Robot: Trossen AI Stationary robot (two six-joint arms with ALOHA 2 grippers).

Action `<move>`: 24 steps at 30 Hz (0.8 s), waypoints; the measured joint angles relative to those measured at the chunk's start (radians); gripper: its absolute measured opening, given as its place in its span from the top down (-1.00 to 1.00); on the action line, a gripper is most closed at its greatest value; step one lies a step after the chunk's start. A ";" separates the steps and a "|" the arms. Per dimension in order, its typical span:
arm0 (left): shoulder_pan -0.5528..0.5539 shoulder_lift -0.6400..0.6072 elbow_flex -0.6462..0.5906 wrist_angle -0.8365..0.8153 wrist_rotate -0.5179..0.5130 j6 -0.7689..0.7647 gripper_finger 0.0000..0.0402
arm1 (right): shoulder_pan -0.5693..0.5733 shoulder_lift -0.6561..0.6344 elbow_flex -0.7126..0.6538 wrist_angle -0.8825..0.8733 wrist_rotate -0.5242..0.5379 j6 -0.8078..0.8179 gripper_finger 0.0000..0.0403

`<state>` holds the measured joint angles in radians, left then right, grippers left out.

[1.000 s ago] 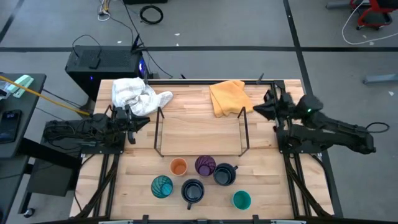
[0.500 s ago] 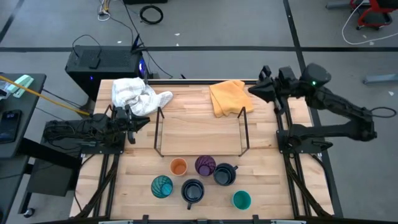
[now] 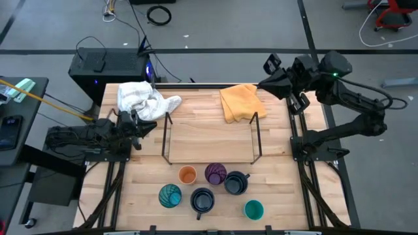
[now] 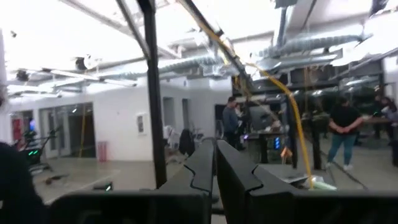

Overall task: Stack small to large cups/mugs on shelf
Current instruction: Put the right dark blue mug on the shelf put the green cup on the shelf

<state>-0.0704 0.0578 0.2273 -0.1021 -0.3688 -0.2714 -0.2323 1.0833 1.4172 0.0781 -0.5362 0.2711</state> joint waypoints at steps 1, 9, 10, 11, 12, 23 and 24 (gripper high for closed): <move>0.000 0.000 0.008 0.023 0.006 0.016 0.74 | 0.006 0.007 0.017 -0.020 0.001 -0.003 0.87; 0.000 0.001 0.157 0.092 0.074 0.037 0.76 | 0.079 0.051 0.074 -0.034 0.024 -0.002 0.87; 0.000 0.006 0.185 0.092 0.089 0.051 0.77 | 0.091 0.057 0.079 -0.034 0.038 -0.003 0.87; 0.000 0.016 0.217 0.090 0.102 0.078 0.77 | 0.101 0.063 0.085 -0.033 0.049 -0.006 0.87; 0.000 0.026 0.249 0.082 0.111 0.106 0.77 | 0.110 0.069 0.090 -0.033 0.054 -0.015 0.87; 0.000 0.348 0.639 -0.142 0.154 0.177 0.78 | 0.264 0.147 0.101 -0.109 0.215 -0.102 0.87; 0.000 0.379 0.670 -0.146 0.168 0.187 0.79 | 0.287 0.168 0.101 -0.087 0.219 -0.105 0.87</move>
<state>-0.0704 0.4365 0.8972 -0.2484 -0.2009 -0.0846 0.0549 1.2518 1.5185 -0.0092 -0.3176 0.1660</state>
